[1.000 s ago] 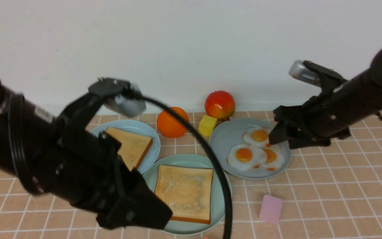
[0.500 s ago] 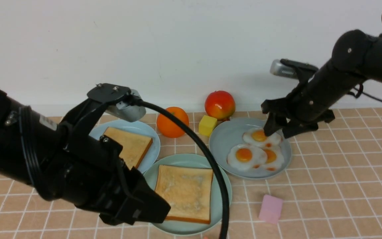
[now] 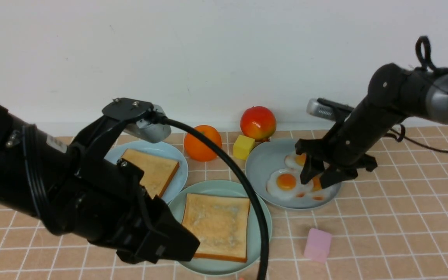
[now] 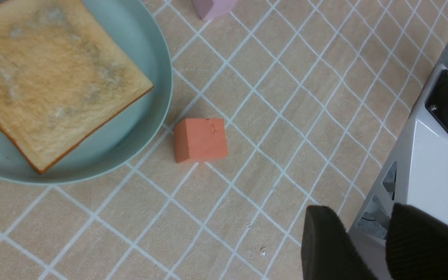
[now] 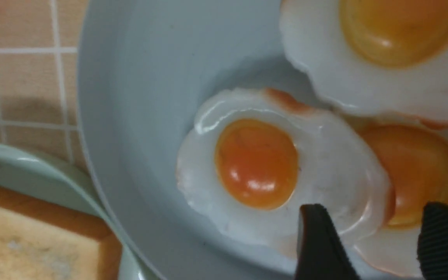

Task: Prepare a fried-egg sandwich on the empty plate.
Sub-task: Use the right arm to grab a fried egg

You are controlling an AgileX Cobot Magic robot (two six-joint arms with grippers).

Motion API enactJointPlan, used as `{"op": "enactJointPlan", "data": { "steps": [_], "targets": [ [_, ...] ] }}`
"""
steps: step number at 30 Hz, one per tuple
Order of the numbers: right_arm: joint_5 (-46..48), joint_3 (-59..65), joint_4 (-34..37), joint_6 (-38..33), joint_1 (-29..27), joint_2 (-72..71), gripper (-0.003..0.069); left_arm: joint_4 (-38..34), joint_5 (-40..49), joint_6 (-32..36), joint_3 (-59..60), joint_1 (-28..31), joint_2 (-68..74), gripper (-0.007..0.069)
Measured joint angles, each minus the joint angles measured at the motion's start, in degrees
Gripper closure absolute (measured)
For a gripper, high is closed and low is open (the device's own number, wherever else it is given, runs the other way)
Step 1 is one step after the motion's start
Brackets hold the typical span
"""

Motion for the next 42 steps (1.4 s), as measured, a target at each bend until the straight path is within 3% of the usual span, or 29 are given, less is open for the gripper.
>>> {"op": "enactJointPlan", "data": {
  "steps": [10,15,42],
  "targets": [
    [-0.67,-0.41,2.43,0.04,0.00,1.12,0.0458,0.87,-0.05,0.00,0.00,0.00,0.00,0.0376],
    [-0.80,-0.41,2.81,0.04,0.00,1.19,0.0498,1.08,-0.05,0.00,0.00,0.00,0.00,0.0376],
    [-1.23,-0.41,8.79,0.11,0.00,1.50,0.0421,1.08,0.44,-0.05,0.00,0.00,0.00,0.0376]
  ]
}}
